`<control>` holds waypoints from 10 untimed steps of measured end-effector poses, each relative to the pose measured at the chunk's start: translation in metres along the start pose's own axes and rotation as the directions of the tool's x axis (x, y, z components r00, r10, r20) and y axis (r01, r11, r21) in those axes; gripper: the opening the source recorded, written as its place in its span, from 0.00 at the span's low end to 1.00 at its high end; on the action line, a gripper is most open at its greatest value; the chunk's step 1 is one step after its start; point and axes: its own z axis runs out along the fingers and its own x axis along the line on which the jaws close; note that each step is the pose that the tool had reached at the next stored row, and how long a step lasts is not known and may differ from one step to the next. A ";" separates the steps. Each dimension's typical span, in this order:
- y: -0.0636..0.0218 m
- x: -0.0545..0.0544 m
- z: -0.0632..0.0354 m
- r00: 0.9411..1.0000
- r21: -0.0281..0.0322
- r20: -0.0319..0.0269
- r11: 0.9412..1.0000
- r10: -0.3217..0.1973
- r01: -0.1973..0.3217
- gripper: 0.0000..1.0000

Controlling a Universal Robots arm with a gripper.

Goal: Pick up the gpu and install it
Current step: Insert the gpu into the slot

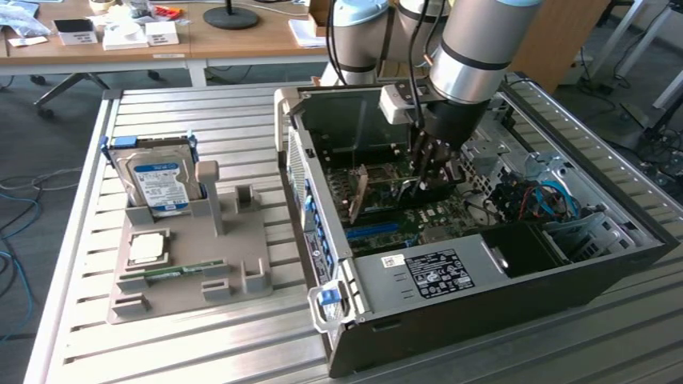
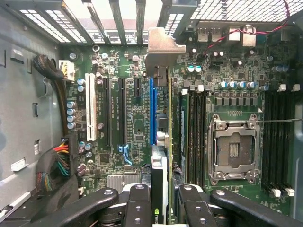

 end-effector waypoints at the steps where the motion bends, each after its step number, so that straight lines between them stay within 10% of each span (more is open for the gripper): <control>1: 0.0000 0.000 0.0001 1.000 0.000 0.000 1.000 0.000 0.000 0.27; 10: 0.0109 0.001 0.0015 1.000 0.000 0.000 1.000 0.000 0.000 0.27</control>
